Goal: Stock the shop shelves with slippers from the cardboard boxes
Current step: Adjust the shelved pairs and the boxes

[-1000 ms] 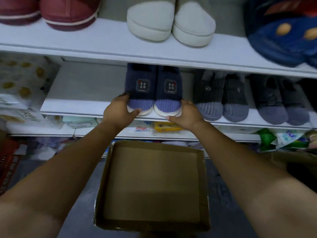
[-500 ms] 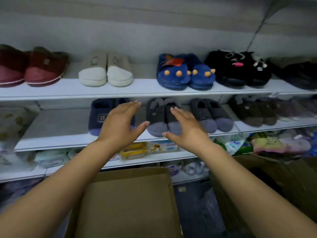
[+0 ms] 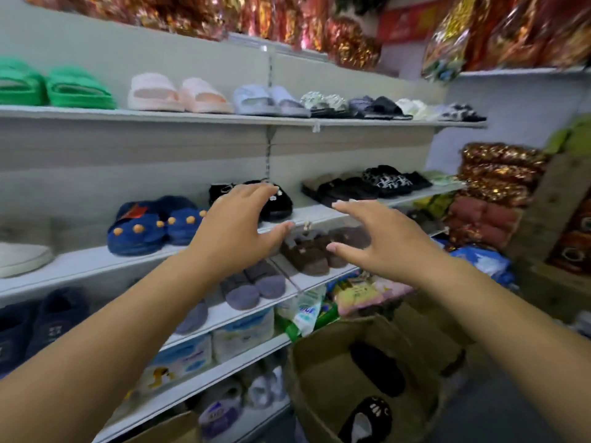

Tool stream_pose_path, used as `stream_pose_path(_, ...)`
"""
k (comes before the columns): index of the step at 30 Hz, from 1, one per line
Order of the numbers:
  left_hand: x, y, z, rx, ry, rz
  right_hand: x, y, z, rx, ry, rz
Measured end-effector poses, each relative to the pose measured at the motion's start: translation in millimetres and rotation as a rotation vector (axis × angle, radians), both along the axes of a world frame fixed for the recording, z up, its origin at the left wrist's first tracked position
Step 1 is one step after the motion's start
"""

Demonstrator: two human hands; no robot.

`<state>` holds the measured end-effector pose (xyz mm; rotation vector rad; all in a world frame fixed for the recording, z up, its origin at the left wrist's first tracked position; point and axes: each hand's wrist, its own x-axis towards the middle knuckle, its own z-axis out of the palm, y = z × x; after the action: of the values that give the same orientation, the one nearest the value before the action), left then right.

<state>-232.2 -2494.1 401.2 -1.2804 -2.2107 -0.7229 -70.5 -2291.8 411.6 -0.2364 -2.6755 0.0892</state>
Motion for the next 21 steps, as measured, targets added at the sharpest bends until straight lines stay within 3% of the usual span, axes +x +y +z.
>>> stream_pose_path(9,43.6,111.4,68.0,0.002,0.034,-0.200,74.8,93.5,65.6,0.083,0.051,-0.130)
stream_pose_path(21,22.6,243.8,129.8,0.058,0.089,-0.322,75.1,216.4,132.9,0.098,0.136,-0.245)
